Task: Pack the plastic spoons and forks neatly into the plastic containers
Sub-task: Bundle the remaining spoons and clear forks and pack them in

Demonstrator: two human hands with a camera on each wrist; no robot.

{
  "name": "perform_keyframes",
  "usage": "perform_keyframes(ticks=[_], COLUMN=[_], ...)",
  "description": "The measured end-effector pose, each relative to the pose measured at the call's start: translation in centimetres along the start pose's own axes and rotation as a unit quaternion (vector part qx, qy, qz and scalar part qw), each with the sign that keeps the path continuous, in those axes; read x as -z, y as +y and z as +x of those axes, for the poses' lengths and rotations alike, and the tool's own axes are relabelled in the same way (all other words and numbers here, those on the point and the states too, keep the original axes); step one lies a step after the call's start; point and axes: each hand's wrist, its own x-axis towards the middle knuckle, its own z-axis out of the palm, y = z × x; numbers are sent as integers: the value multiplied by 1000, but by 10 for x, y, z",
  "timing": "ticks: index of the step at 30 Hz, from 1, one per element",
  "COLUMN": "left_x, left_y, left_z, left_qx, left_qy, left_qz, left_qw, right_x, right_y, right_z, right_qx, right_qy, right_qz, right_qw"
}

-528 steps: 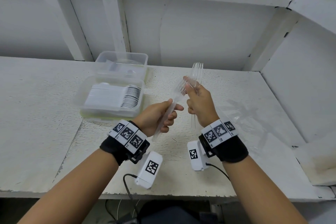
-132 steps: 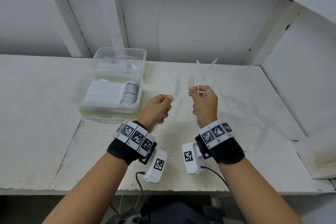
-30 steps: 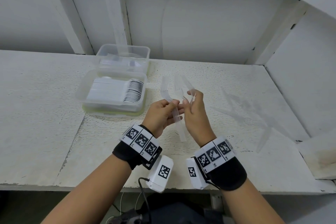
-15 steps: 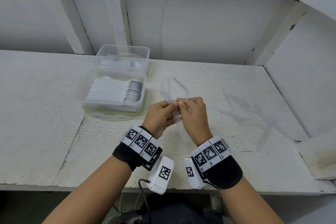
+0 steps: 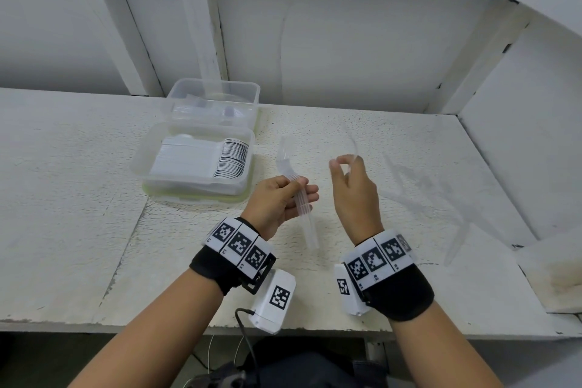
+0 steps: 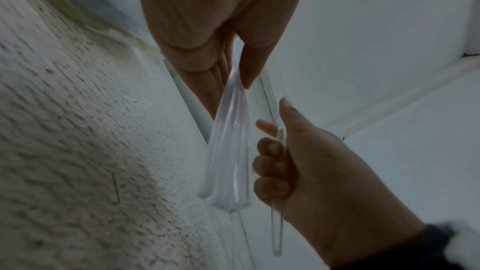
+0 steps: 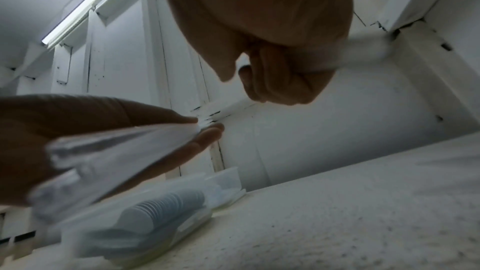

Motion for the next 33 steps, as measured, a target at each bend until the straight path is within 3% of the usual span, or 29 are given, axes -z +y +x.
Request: perform_keyframes(ticks=[4,10,13,18,27,33], left_x=[0,-3,-4,-5,-1,-1], left_y=[0,0,0,-2,6,14], left_z=[-1,0,-1,-3,0,9], left_qx=[0,-12,-12,-19,-5,-27], left_qy=[8,19,12,8,-6,32], left_qz=[-12,-20,-22,-10,-25,-44], left_qw=[1000,1000,1000,1000,1000,998], right_x=[0,-10,-15,-25,-24,-18], right_y=[4,15,12,5,-2,-1], right_z=[-1,2,1,-2,3,3], right_qx=[-22,37,48,63,25,67], right_qy=[-45,47,57,14,-97,-133], right_qz=[-2,-4,-4,-9,112,17], right_qw=[999,998,997,998,989,989])
